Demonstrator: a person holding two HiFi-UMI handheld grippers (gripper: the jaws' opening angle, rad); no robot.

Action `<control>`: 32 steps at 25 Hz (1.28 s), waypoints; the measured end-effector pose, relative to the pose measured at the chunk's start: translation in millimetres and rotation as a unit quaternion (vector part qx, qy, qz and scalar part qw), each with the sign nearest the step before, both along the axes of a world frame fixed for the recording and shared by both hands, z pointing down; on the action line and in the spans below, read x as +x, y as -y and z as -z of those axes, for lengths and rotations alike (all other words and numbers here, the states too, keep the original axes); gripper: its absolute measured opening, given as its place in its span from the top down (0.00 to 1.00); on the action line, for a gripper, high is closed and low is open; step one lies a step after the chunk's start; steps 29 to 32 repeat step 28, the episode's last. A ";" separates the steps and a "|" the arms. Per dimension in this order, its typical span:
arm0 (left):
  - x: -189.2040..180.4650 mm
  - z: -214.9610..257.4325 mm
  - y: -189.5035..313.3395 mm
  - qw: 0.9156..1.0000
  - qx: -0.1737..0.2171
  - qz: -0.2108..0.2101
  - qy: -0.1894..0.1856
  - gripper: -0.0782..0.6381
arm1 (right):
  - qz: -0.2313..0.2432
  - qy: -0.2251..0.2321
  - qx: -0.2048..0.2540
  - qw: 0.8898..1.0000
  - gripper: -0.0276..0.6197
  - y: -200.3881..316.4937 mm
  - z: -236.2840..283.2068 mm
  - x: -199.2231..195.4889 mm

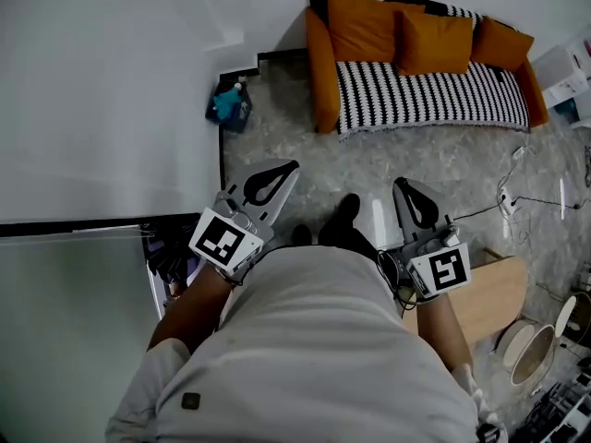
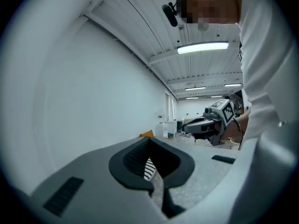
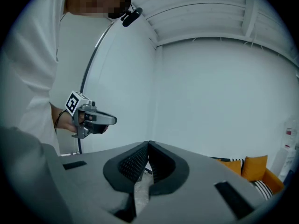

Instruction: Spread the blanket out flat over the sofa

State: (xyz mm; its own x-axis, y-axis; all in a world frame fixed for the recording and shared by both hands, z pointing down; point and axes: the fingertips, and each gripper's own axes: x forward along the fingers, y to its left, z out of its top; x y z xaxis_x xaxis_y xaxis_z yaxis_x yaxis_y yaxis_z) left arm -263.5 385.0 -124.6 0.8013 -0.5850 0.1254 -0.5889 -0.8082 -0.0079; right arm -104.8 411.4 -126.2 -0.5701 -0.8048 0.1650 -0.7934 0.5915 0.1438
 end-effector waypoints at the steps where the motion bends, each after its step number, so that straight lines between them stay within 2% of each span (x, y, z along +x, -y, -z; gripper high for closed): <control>1: -4.5 2.8 -2.6 1.000 0.007 -0.001 -0.004 0.88 | -0.001 0.000 0.004 1.000 0.92 -4.7 2.4 -5.3; 13: -35.8 12.0 -8.6 1.000 0.019 0.003 -0.018 0.88 | 0.001 -0.001 0.013 1.000 0.92 -15.9 9.7 -34.0; 32: -31.4 28.3 -10.7 0.999 0.020 -0.004 -0.028 0.88 | 0.004 -0.010 0.015 1.000 0.92 -13.7 25.6 -36.6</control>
